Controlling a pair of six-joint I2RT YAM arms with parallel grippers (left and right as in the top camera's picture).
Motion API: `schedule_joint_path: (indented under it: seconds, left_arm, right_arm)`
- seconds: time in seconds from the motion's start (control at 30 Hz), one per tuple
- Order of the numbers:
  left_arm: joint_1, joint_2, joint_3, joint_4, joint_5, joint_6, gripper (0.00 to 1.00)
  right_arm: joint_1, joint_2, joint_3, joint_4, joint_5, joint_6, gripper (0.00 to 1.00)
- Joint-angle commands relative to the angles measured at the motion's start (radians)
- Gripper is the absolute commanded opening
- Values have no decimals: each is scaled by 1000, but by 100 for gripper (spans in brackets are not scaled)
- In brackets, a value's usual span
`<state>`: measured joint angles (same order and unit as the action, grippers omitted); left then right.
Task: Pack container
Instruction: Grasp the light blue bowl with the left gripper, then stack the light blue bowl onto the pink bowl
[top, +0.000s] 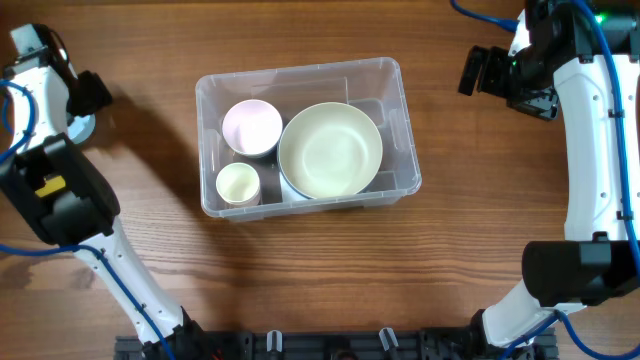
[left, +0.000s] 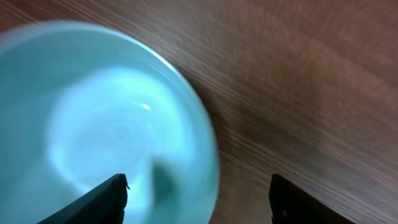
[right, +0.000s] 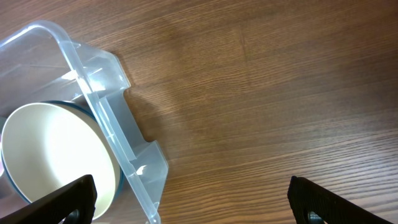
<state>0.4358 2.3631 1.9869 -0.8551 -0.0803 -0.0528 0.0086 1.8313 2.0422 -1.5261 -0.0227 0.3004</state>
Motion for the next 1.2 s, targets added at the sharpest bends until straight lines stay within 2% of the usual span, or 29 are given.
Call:
schedule_joint_path:
  seconds: [0.0,0.1,0.17,0.3,0.4,0.5,0.57,0.73,0.87,0.97,1.03,1.1,1.17]
  left_arm:
    - [-10,53,1,-14,0,19,73]
    - [-11,55,-2,-29,1,19,65]
    - [-11,55,-2,-47,1,19,50]
    - [-23,53,-2,-79,1,19,33]
    - [-50,35,-2,-98,1,19,29]
    - [-91,-21,-2,-107,1,19,18]
    - [-121,-66,-2,-127,1,19,5]
    - [-187,-183,-2,-243,1,-3,4]
    - [-285,-388,-2,-333,2,-38,4]
    - [-459,-558,-2,-388,2,-68,4]
    - [-631,-617,-2,-402,1,-68,4]
    - [-758,-604,-5,-406,-2,-68,4]
    - [-823,-560,-5,-406,-38,-91,4]
  right_arm:
    - [5,14,-5,-2,-5,-2,100]
    - [5,14,-5,-1,-5,-2,100]
    - [5,14,-5,-1,-5,-2,100]
    - [5,14,-5,0,-5,-2,100]
    - [5,14,-5,0,-5,-2,100]
    - [5,14,-5,0,-5,-3,100]
    - [5,14,-5,-1,-5,-8,100]
    - [5,14,-5,-2,-4,-13,100]
    - [5,14,-5,-5,-5,-12,100]
    - [5,14,-5,-5,-5,-12,100]
    - [5,14,-5,-5,-5,-12,100]
    - [5,14,-5,-9,-5,-12,100]
    - [5,14,-5,-18,-5,-12,100]
